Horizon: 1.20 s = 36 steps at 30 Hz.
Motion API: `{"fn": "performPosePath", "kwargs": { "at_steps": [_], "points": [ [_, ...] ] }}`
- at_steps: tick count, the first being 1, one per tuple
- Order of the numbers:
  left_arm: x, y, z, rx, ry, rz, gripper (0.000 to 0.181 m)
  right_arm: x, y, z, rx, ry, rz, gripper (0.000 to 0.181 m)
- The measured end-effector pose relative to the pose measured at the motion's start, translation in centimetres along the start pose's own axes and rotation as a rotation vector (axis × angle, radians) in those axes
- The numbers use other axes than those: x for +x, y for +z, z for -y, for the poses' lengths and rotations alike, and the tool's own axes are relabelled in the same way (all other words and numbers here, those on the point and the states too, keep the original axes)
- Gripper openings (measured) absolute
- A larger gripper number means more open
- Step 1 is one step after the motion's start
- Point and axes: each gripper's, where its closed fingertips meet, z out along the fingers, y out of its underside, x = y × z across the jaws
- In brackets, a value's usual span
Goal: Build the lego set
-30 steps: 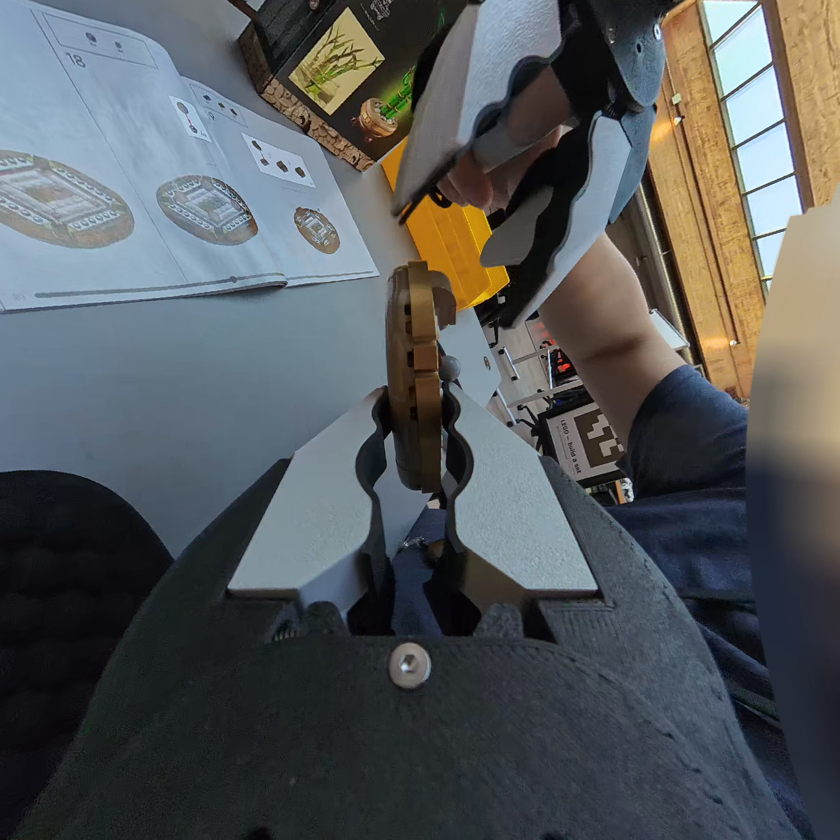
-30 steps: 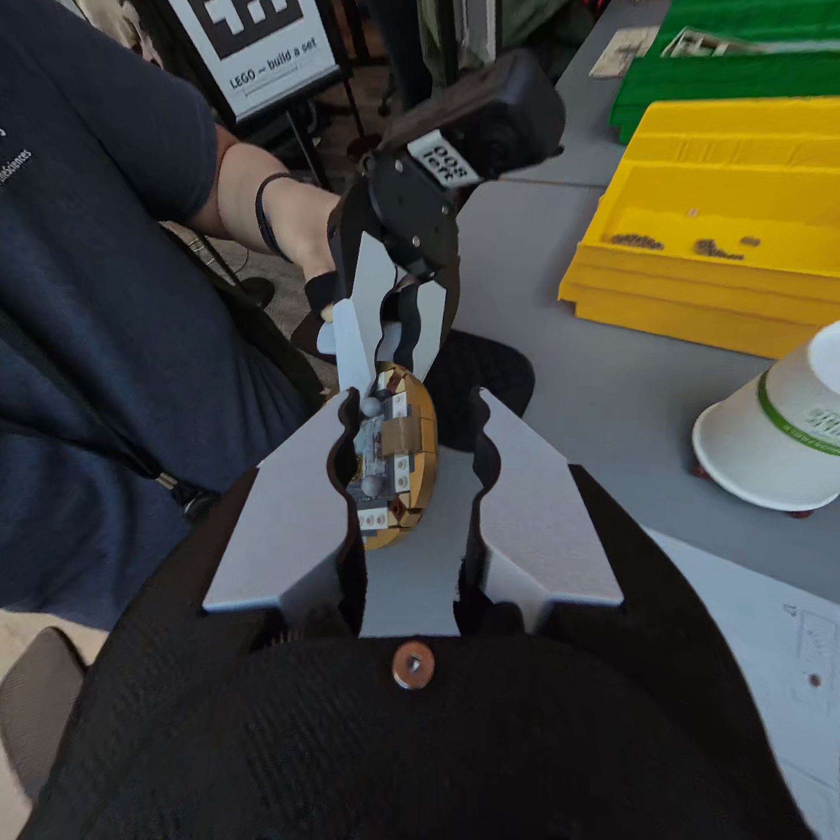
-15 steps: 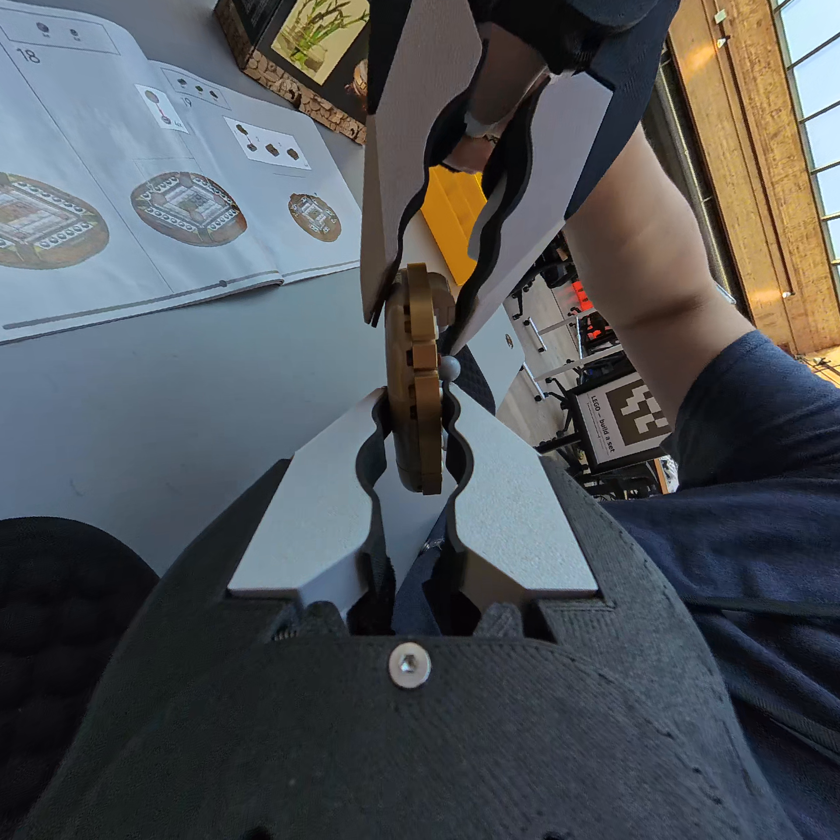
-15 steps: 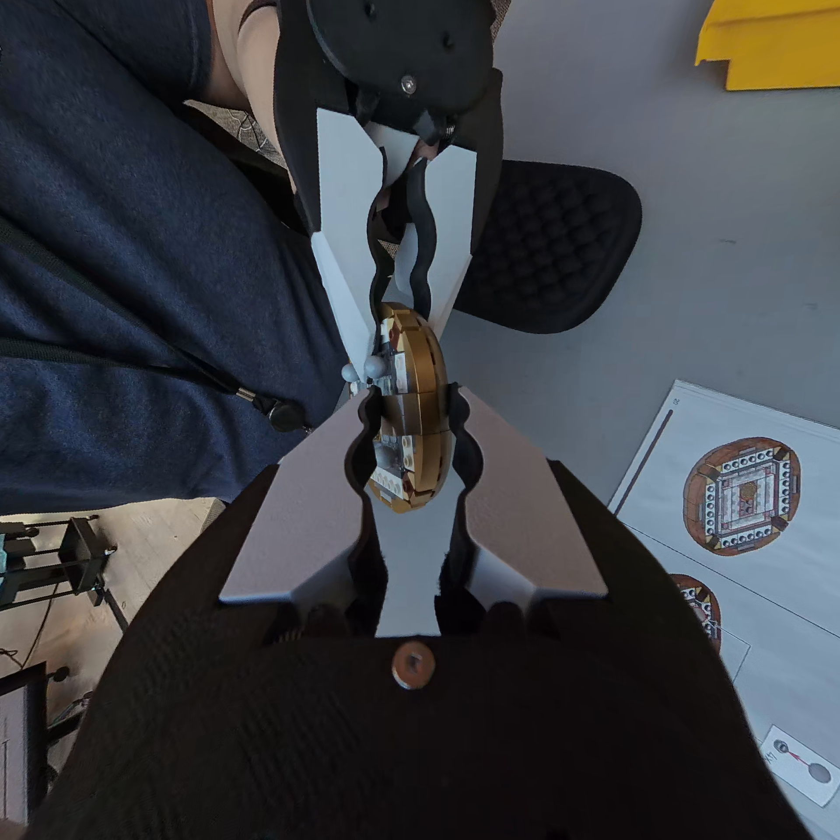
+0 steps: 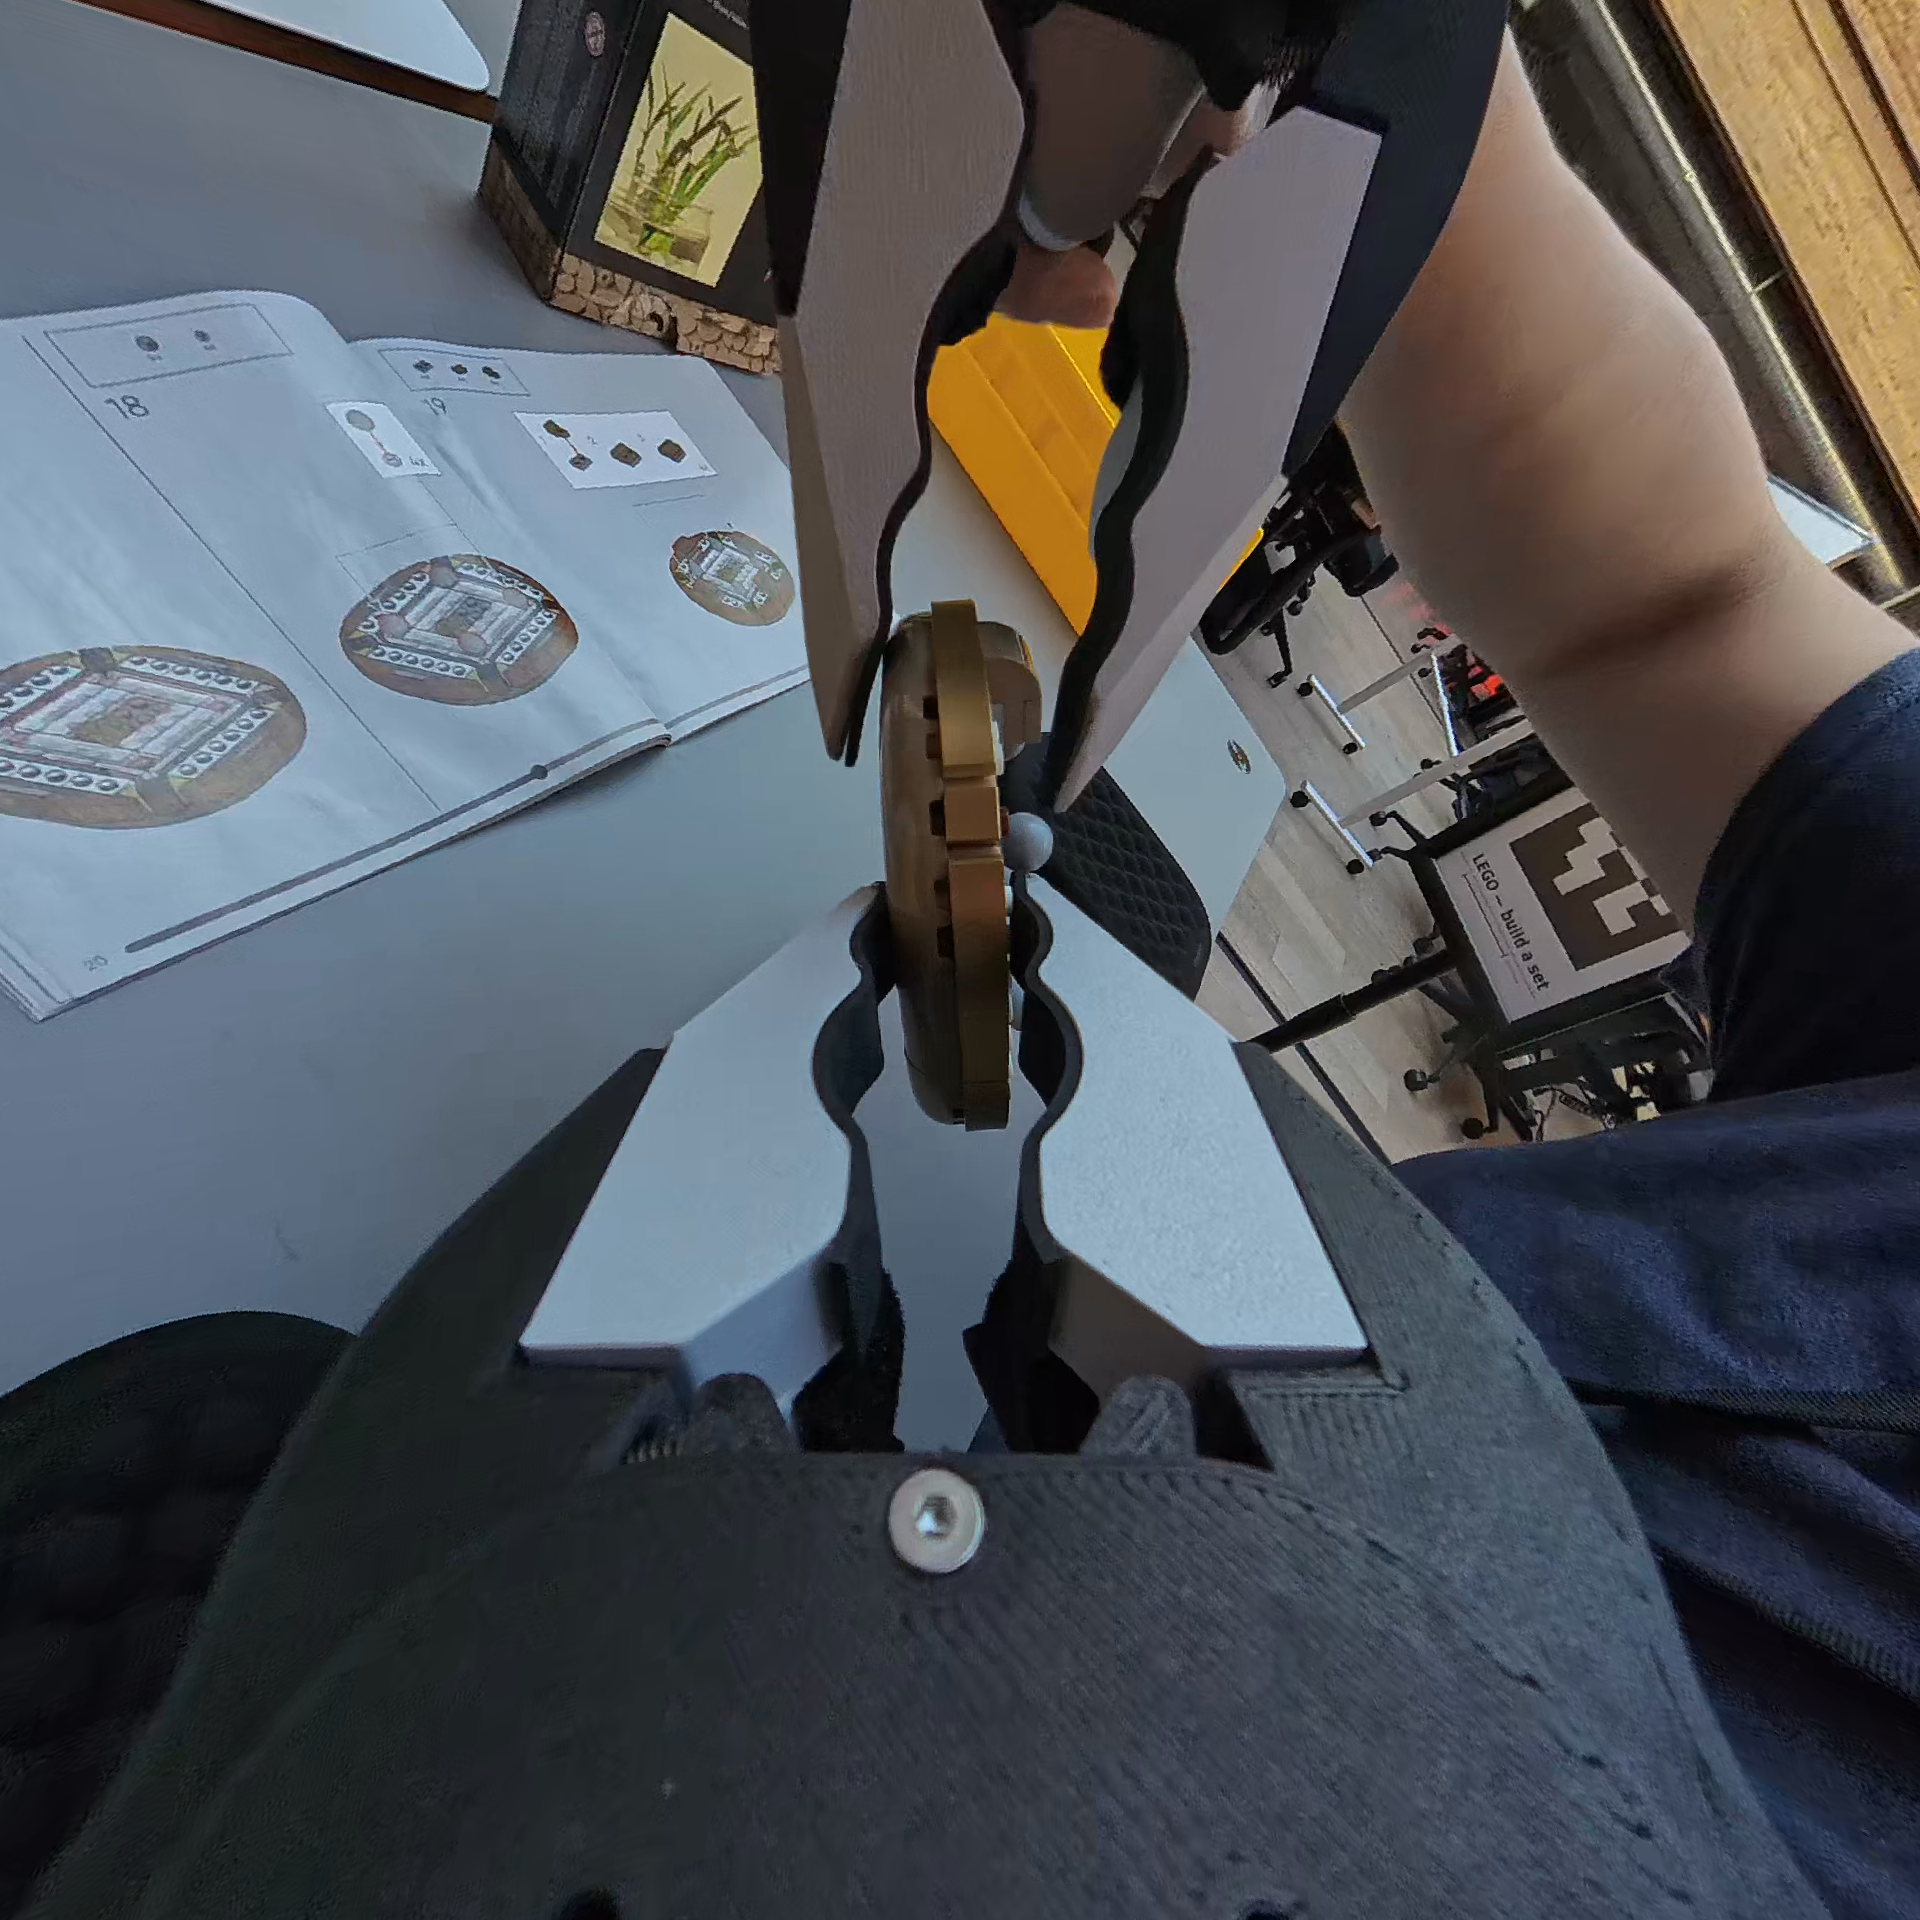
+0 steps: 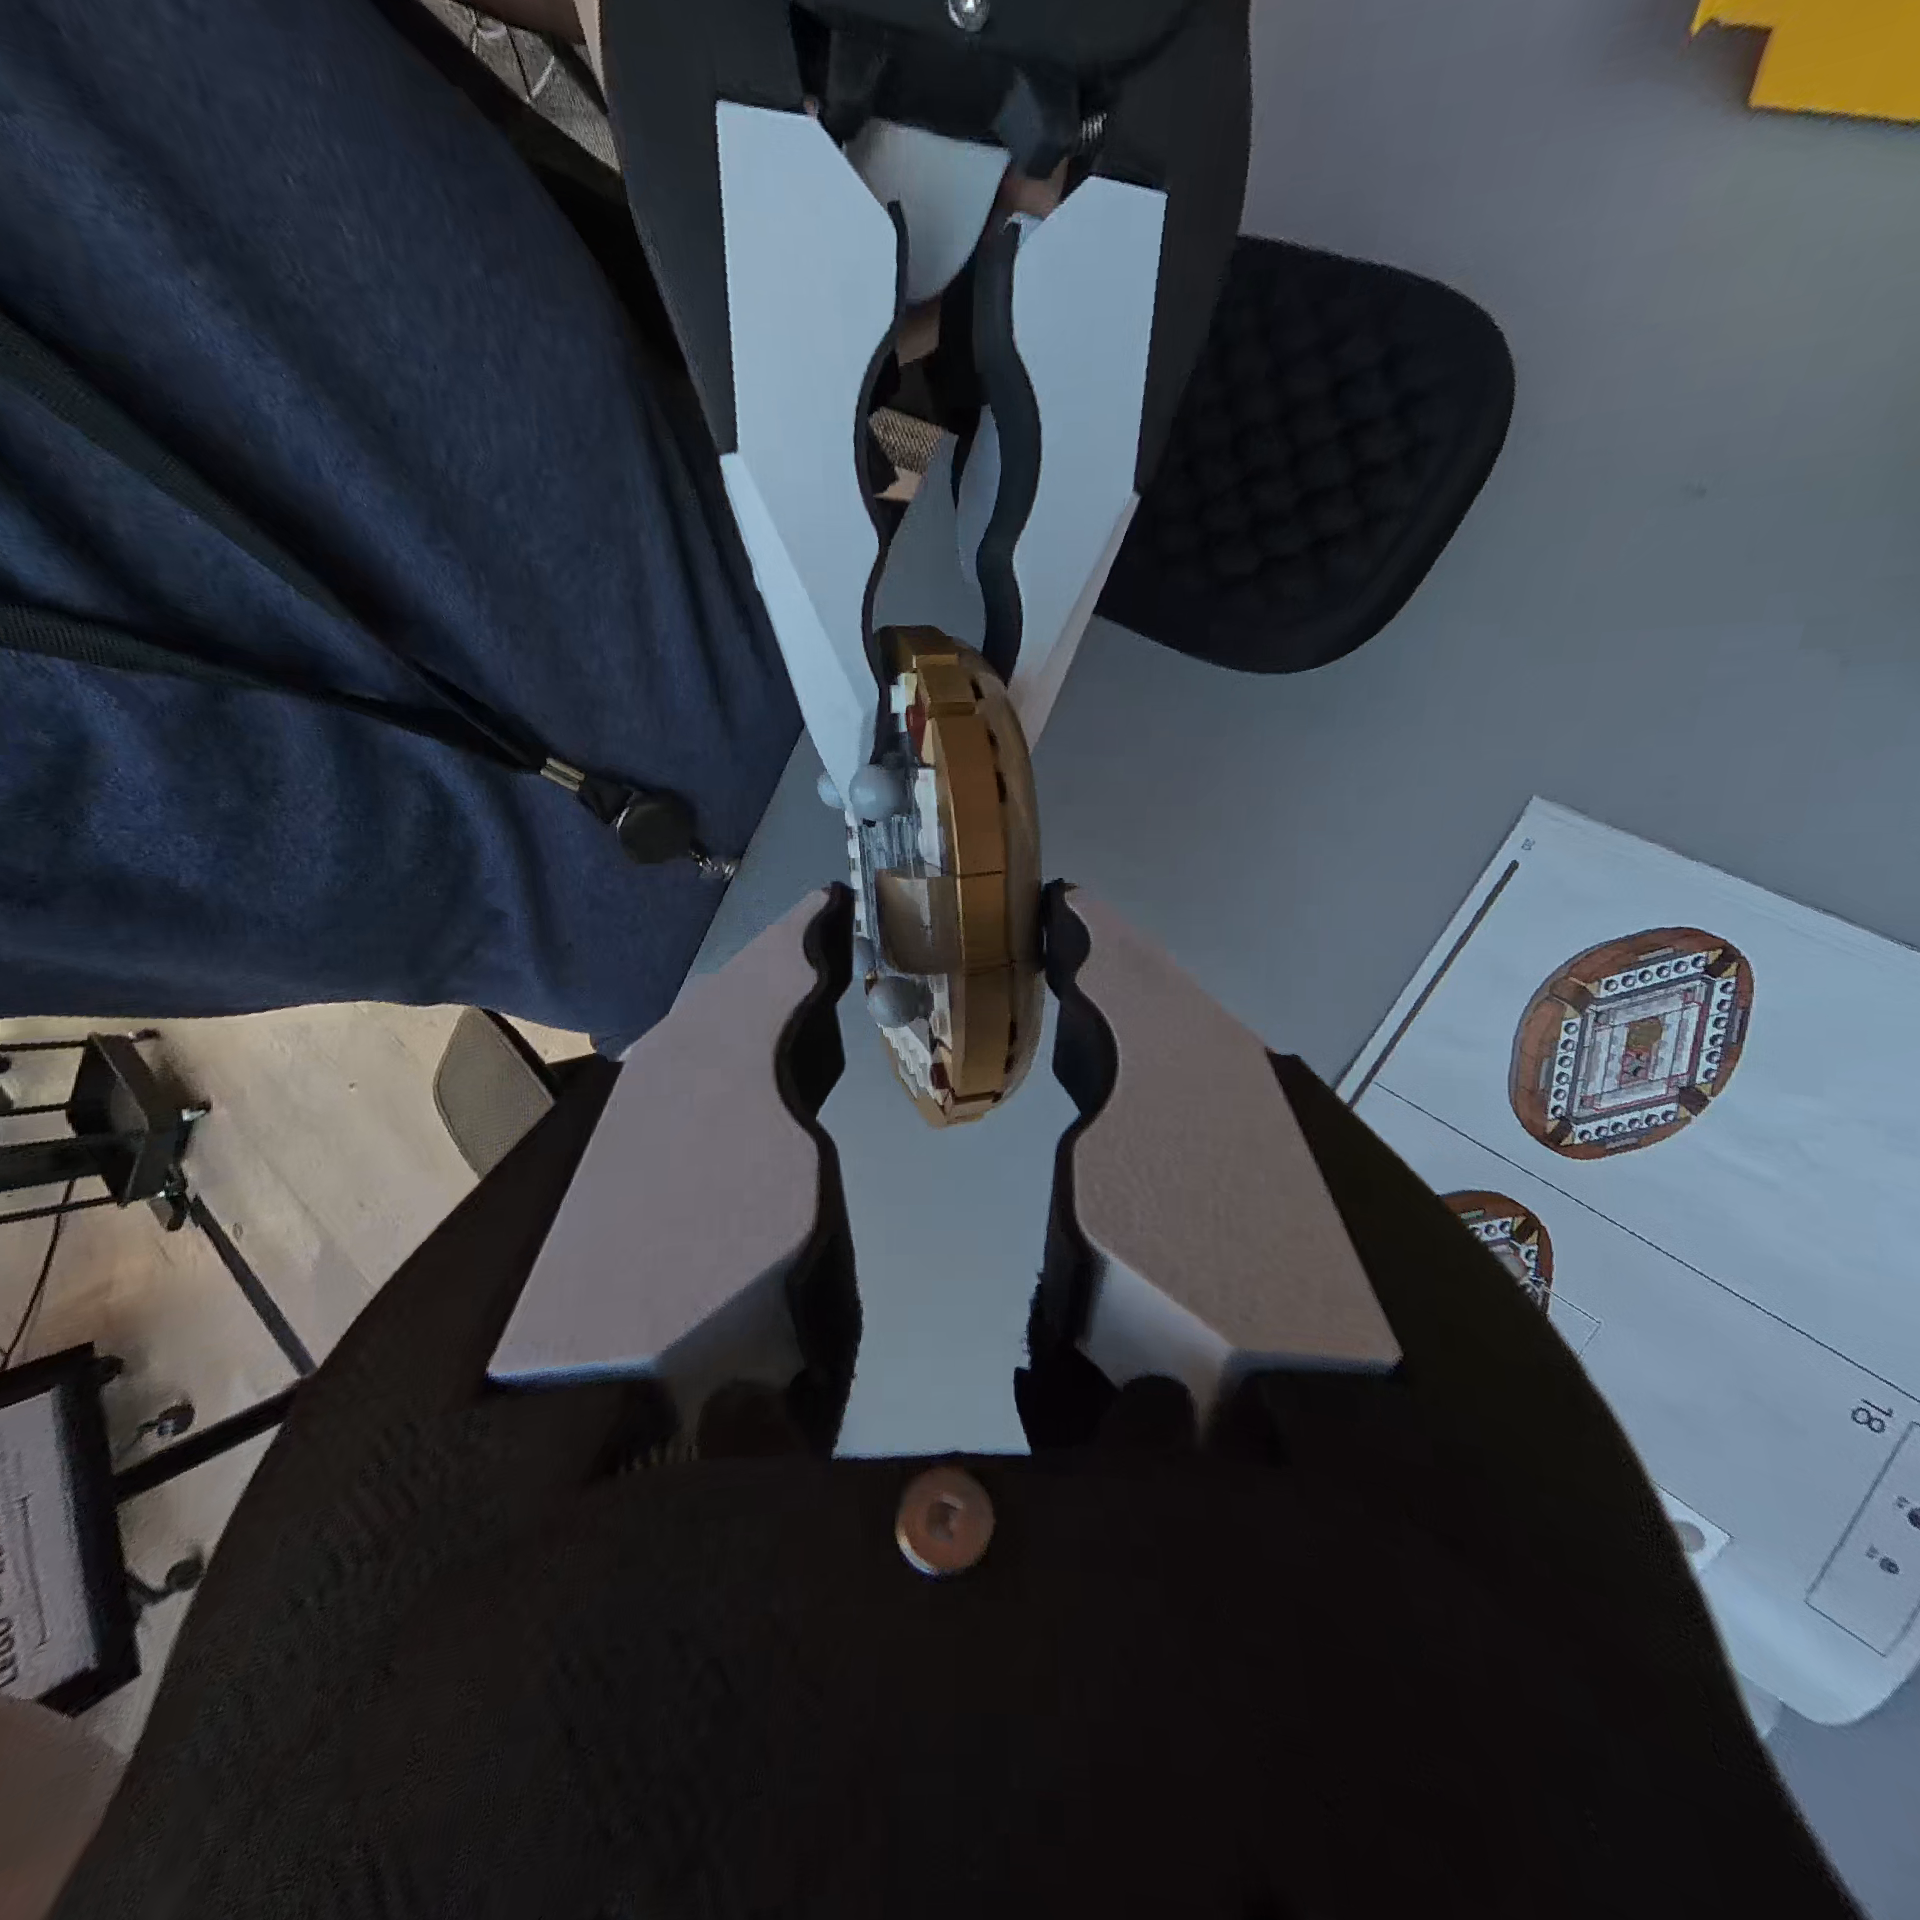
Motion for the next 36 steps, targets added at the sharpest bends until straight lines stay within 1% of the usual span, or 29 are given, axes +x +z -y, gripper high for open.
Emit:
{"fn": "performPosePath", "kwargs": {
  "at_steps": [3,5,10,12,13,14,15,18,20,21,22,23,26,28,30,32,36],
  "points": [
    [0.0,0.1,0.0,0.0,-0.013,-0.011,0.02,-0.2,0.0,0.5,-0.01,0.046,0.042,0.037],
    [0.0,0.2,-0.1,-0.005,-0.023,-0.016,0.019,0.1,0.1,0.2,-0.032,0.06,0.043,0.03],
    [-0.3,0.8,-0.9,-0.05,-0.021,-0.006,0.019,0.1,0.9,-0.9,-0.097,0.051,0.064,0.03],
    [-0.2,1.0,-1.0,-0.047,-0.04,-0.026,0.019,0.1,1.0,-1.1,-0.07,0.09,0.105,0.03],
    [-0.1,1.0,-0.9,-0.038,-0.055,-0.045,0.019,-0.3,0.7,-1.0,-0.045,0.119,0.153,0.032],
    [-0.1,1.1,-0.8,-0.031,-0.065,-0.045,0.019,-0.6,0.2,-0.8,-0.012,0.152,0.198,0.042],
    [-0.2,1.1,-0.8,-0.031,-0.06,-0.037,0.019,-0.8,-0.3,-0.7,0.016,0.173,0.22,0.047],
    [-0.2,1.2,-0.6,-0.03,-0.053,-0.037,0.019,-0.5,-0.9,-0.7,0.073,0.122,0.177,0.051],
    [0.1,1.3,-0.5,-0.027,-0.074,-0.07,0.019,-0.3,-0.5,-0.9,0.052,0.105,0.145,0.051],
    [0.2,1.4,-0.4,-0.03,-0.081,-0.083,0.019,-0.3,-0.3,-1.0,0.029,0.108,0.145,0.048],
    [0.3,1.5,-0.5,-0.034,-0.08,-0.086,0.019,-0.6,-0.1,-1.0,0.016,0.108,0.168,0.036],
    [0.4,1.6,-0.5,-0.041,-0.072,-0.091,0.019,-0.4,0.0,-1.2,-0.015,0.119,0.158,0.029],
    [0.3,1.7,-0.6,-0.047,-0.052,-0.071,0.019,-0.4,0.1,-1.5,-0.081,0.098,0.14,0.029],
    [0.3,1.8,-0.7,-0.047,-0.06,-0.08,0.019,-0.5,0.2,-1.6,-0.094,0.102,0.141,0.029],
    [0.7,1.7,-0.7,-0.037,-0.075,-0.105,0.019,-0.8,0.1,-1.4,-0.067,0.146,0.179,0.029],
    [0.7,1.7,-0.7,-0.034,-0.08,-0.104,0.019,-1.1,-0.3,-1.4,-0.041,0.192,0.22,0.042],
    [0.3,1.6,-0.5,-0.031,-0.062,-0.077,0.019,-1.0,-1.2,-1.5,-0.01,0.171,0.186,0.047]
  ]
}}
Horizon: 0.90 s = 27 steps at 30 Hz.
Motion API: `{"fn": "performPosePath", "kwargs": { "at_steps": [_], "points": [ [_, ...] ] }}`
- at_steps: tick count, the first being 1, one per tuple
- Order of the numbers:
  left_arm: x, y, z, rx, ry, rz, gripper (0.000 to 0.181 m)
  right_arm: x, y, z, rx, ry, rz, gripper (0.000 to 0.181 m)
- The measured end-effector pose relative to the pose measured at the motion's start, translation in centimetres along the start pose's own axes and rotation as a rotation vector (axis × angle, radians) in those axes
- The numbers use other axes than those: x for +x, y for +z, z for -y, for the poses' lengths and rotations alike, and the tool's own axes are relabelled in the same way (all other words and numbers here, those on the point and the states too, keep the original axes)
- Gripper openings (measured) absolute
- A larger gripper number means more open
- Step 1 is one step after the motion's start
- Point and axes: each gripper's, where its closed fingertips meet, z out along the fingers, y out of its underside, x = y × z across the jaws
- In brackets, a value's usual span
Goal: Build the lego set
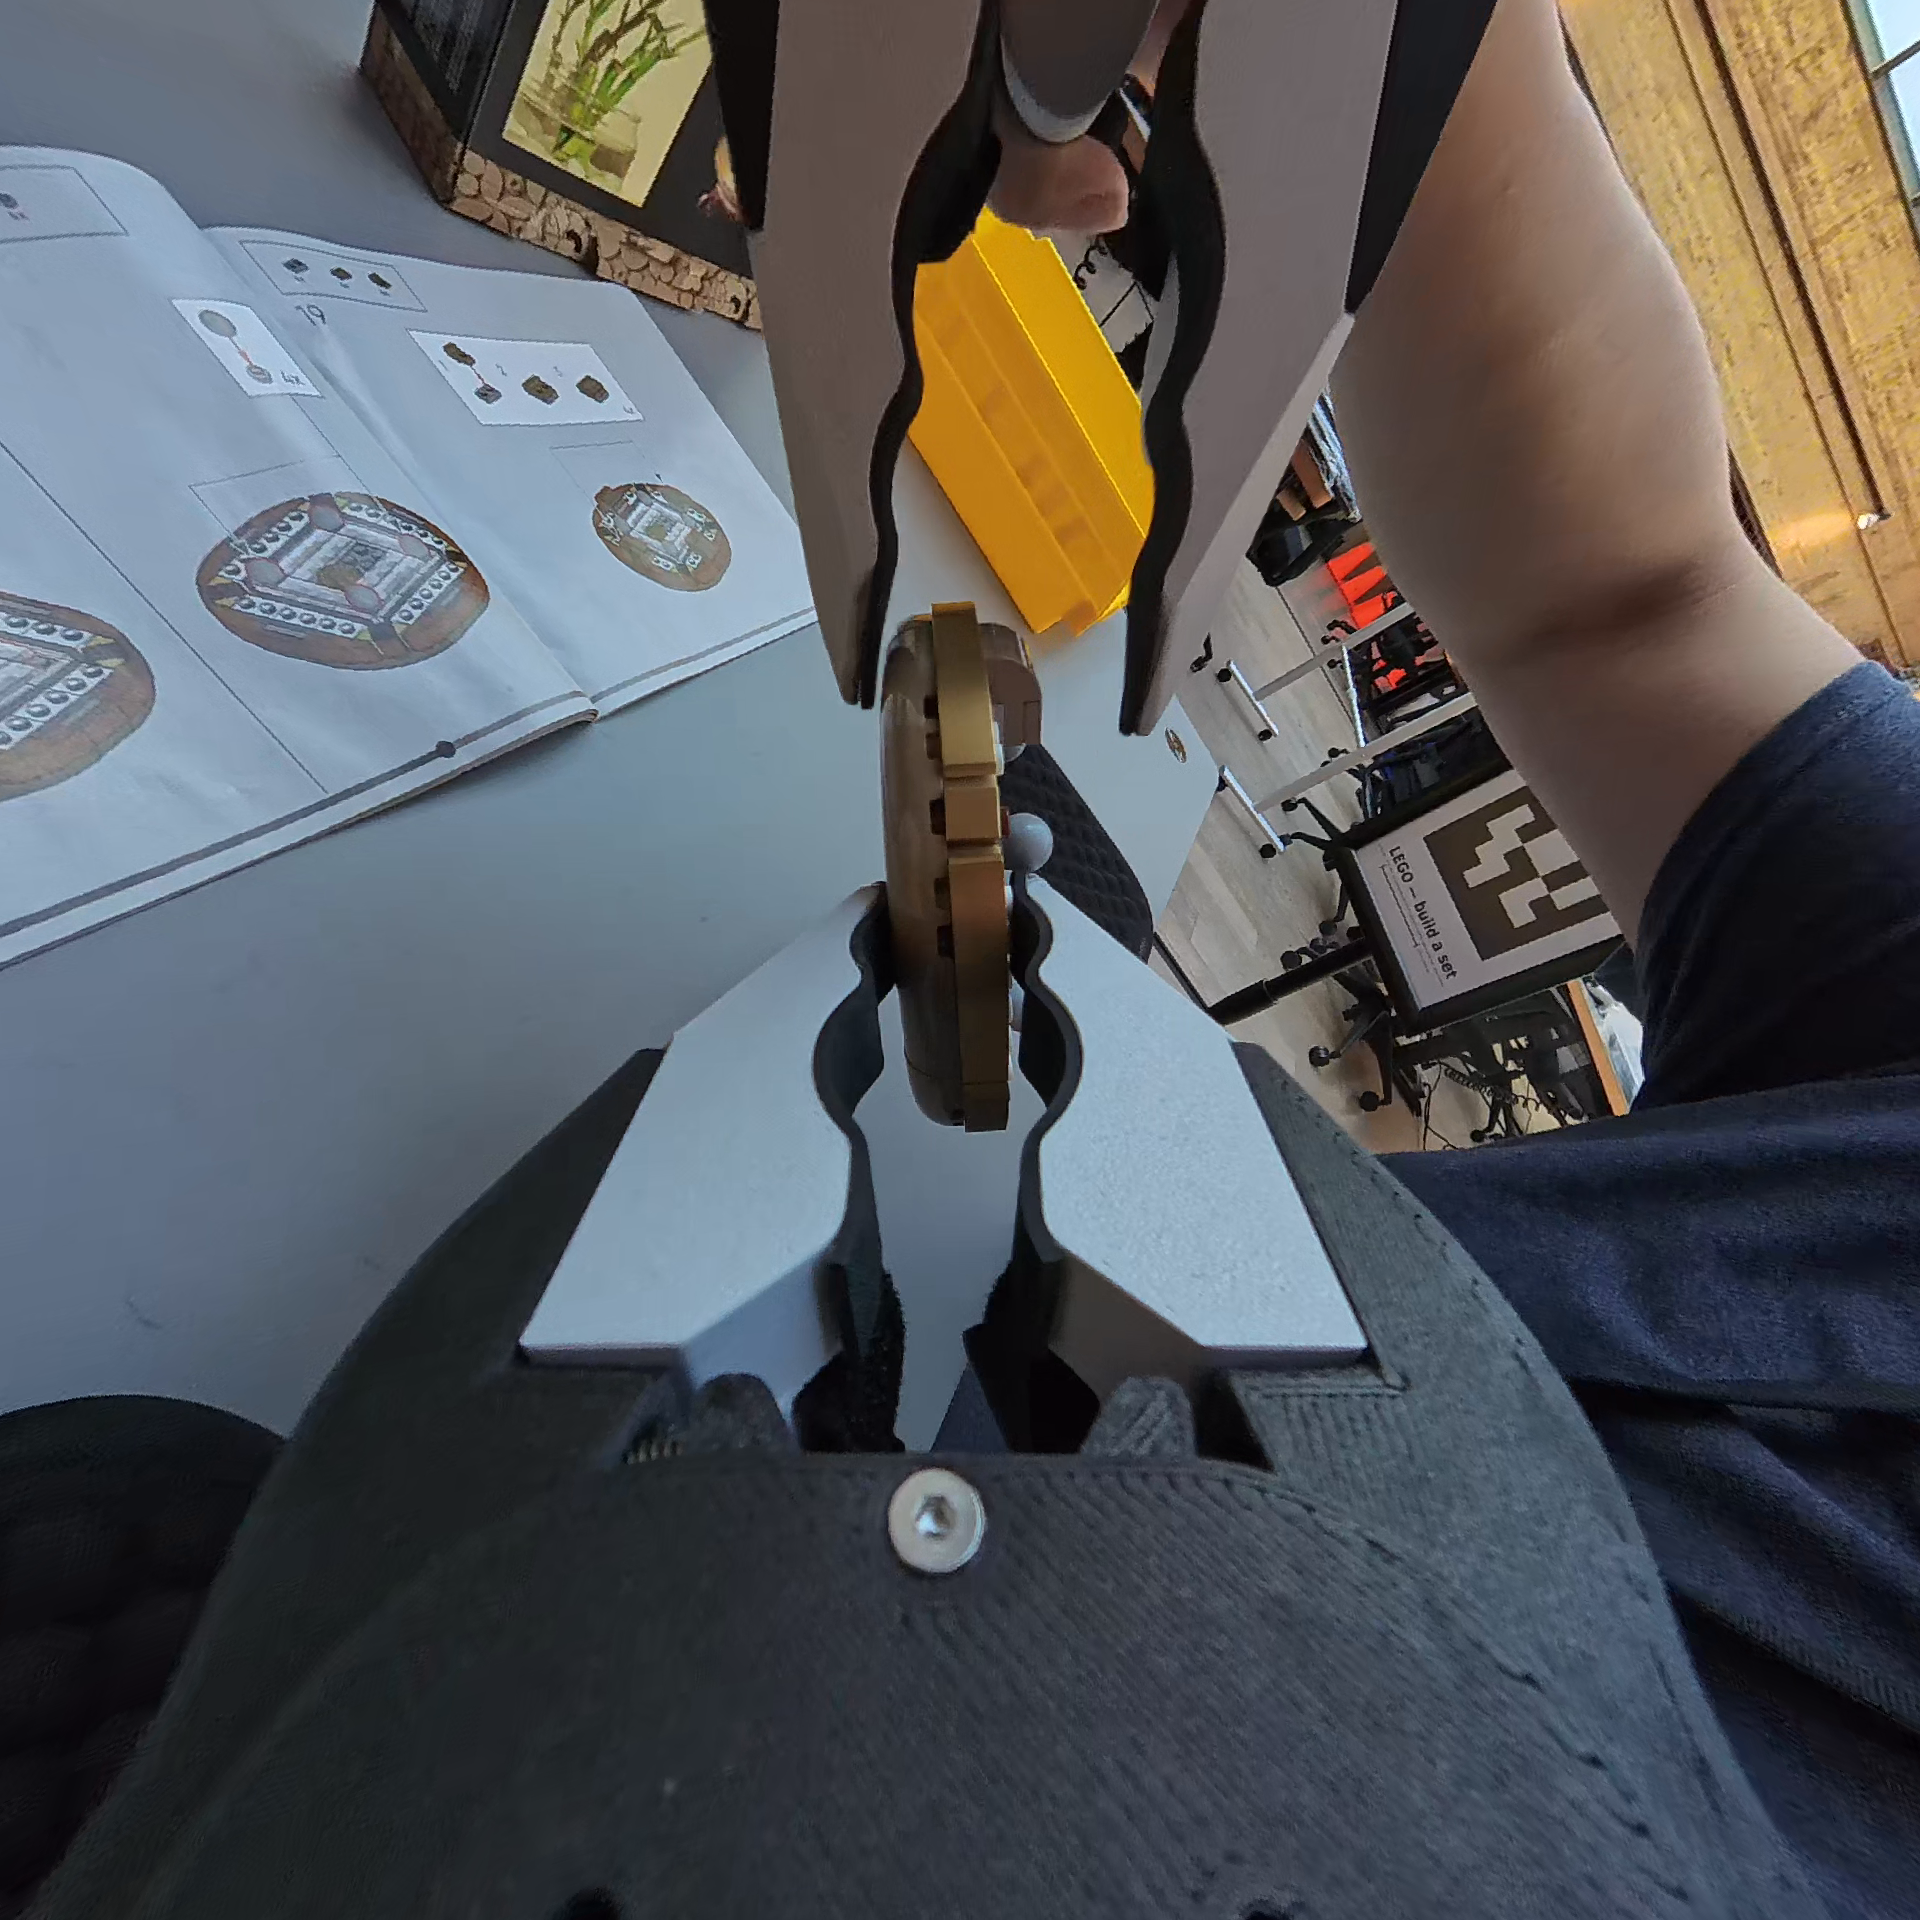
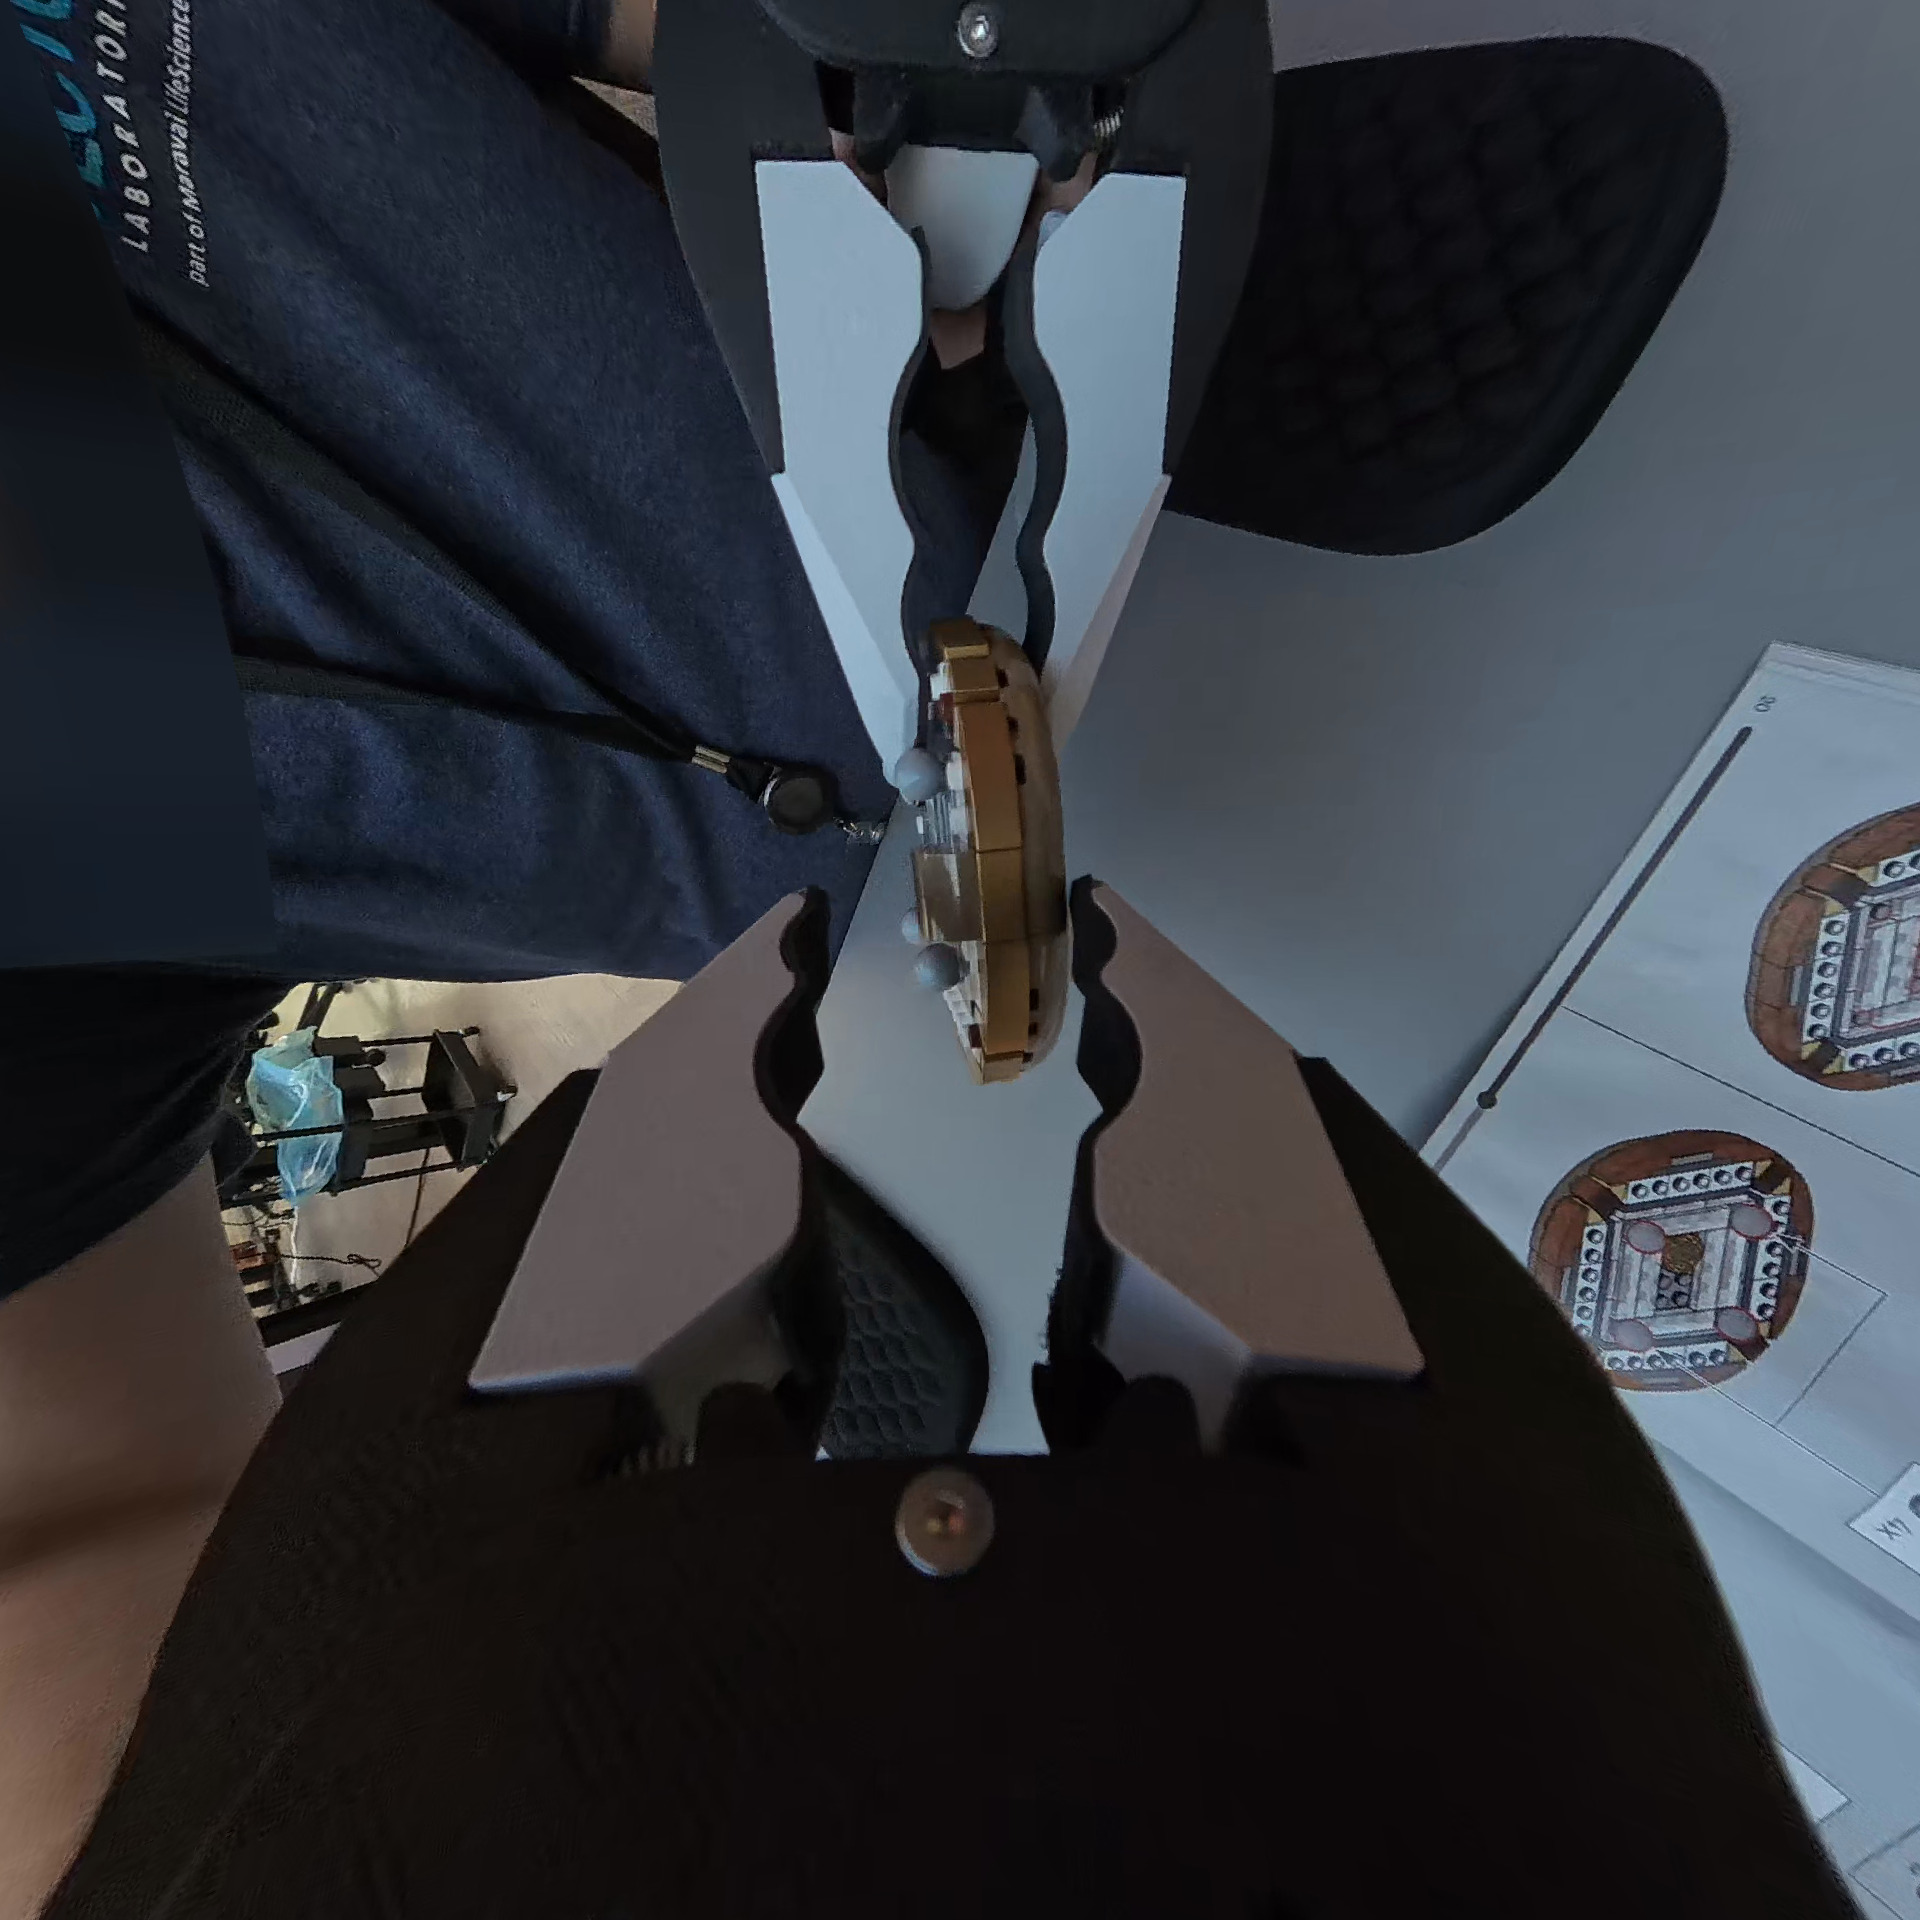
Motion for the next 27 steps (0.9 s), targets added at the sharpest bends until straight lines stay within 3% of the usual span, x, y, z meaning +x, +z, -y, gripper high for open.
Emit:
{"fn": "performPosePath", "kwargs": {
  "at_steps": [4,9,14,17,19,23,27],
  "points": [
    [0.3,0.1,0.2,-0.008,0.017,0.001,0.019,0.3,0.3,-0.1,-0.046,-0.021,-0.032,0.05],
    [0.6,0.3,0.2,-0.009,0.017,-0.006,0.019,0.2,0.8,-0.1,-0.087,0.003,0.008,0.029],
    [0.2,1.0,-0.7,-0.058,0.033,0.019,0.019,0.4,1.6,-1.3,-0.159,-0.02,-0.01,0.029],
    [0.6,1.0,-0.5,-0.048,0.033,-0.004,0.019,0.1,1.4,-1.2,-0.111,0.023,0.031,0.029],
    [0.7,0.8,-0.1,-0.024,0.029,-0.011,0.019,-0.5,0.7,-0.9,-0.044,0.049,0.07,0.041],
    [0.1,0.5,0.1,-0.017,0.051,0.036,0.019,-0.1,-0.5,-0.6,0.027,-0.046,-0.026,0.056],
    [0.4,0.8,0.2,-0.021,0.052,0.027,0.019,0.2,-0.1,-0.3,0.001,-0.073,-0.069,0.055]
  ]
}}
